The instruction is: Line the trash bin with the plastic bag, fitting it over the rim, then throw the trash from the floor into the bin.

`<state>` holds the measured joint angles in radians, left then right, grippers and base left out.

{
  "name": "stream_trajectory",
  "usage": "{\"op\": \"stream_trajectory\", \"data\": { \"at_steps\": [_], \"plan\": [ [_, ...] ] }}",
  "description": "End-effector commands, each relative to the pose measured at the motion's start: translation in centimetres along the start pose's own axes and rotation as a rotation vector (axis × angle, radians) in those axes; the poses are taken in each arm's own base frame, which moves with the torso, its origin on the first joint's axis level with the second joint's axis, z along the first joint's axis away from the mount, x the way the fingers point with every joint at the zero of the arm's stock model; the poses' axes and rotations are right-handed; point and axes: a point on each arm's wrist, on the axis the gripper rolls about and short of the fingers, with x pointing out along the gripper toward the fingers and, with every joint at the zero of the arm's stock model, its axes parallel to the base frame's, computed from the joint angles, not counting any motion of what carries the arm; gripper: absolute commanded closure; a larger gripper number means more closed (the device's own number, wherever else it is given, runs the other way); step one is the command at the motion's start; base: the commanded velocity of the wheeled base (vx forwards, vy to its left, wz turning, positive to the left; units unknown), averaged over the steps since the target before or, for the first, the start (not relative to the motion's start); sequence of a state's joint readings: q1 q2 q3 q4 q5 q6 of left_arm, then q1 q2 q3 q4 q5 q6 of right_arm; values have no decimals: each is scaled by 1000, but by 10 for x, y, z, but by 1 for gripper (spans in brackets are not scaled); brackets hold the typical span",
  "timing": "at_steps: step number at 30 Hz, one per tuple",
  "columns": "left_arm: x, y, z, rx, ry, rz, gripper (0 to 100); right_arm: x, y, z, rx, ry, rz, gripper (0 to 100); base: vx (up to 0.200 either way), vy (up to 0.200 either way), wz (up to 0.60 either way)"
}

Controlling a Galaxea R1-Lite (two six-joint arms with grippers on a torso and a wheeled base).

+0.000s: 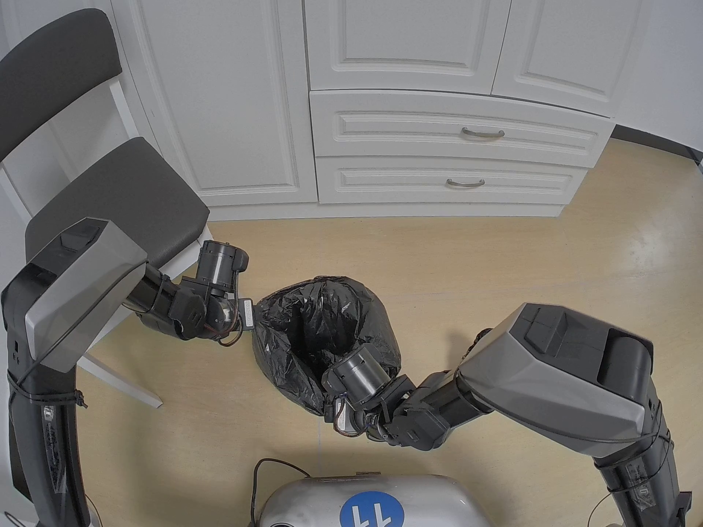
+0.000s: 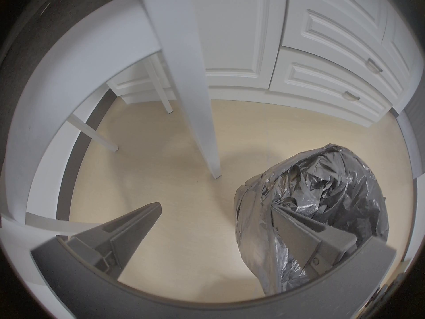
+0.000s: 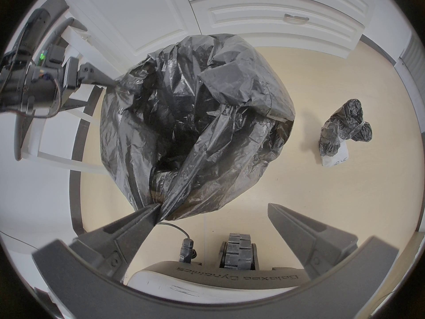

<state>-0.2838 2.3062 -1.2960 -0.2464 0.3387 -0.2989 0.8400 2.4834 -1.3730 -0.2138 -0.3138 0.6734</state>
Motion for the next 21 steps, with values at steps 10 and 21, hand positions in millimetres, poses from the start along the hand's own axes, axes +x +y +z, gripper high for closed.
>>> {"op": "stream_trajectory", "data": {
  "at_steps": [10, 21],
  "plan": [
    [29, 4, -46, 15, 132, 34, 0, -11, -5, 19, 30, -36, 7, 0, 0, 0, 0],
    [55, -1, -61, 5, 157, 48, 0, -16, -17, 35, 54, -63, -4, 0, 0, 0, 0]
  ]
}}
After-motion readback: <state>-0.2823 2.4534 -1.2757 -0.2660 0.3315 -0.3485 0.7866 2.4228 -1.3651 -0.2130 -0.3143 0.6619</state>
